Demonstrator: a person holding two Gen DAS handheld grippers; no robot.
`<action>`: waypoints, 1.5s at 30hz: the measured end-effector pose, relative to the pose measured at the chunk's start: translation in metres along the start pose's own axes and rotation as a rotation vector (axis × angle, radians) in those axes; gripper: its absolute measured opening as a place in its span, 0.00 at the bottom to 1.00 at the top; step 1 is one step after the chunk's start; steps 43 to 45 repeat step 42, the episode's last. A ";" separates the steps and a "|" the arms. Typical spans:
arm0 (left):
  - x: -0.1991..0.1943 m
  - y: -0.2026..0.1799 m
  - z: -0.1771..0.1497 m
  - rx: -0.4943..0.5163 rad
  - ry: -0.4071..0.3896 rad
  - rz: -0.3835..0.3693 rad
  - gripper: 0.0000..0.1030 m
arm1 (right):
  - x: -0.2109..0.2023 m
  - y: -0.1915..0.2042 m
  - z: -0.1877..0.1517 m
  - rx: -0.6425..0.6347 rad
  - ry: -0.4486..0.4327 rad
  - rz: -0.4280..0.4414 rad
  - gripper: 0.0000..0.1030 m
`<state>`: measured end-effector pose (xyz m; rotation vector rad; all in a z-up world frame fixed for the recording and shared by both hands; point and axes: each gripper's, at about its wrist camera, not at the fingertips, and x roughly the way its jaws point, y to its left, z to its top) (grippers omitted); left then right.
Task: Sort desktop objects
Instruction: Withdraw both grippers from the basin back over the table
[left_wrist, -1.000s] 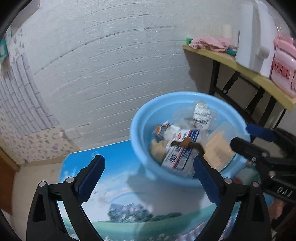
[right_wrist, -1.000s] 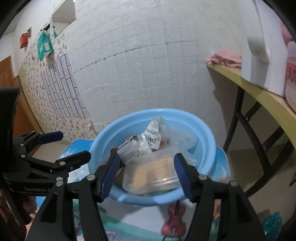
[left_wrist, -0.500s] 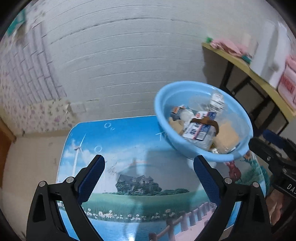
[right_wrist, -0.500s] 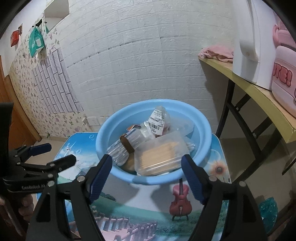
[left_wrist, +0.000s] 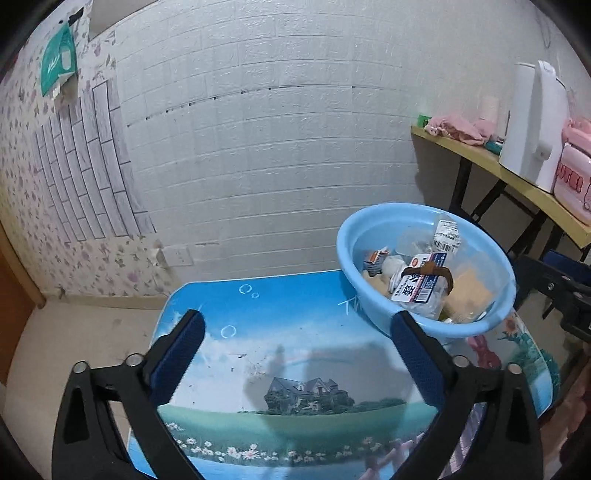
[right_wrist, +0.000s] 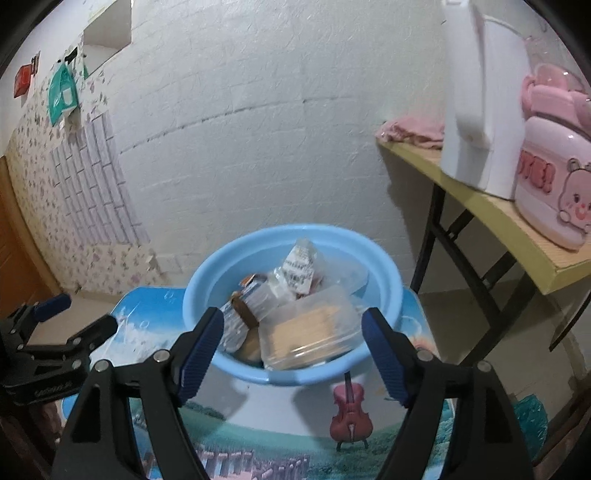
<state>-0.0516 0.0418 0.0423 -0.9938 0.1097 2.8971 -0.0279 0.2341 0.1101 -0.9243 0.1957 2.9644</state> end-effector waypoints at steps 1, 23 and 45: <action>-0.001 0.000 0.000 0.002 -0.006 0.002 0.99 | 0.000 0.000 0.000 -0.001 -0.001 -0.001 0.76; -0.016 0.004 -0.001 -0.038 -0.057 -0.049 1.00 | -0.002 0.007 -0.003 -0.038 -0.005 0.017 0.76; -0.019 -0.009 -0.018 -0.009 -0.001 -0.101 1.00 | -0.009 0.009 -0.007 -0.037 -0.012 0.030 0.76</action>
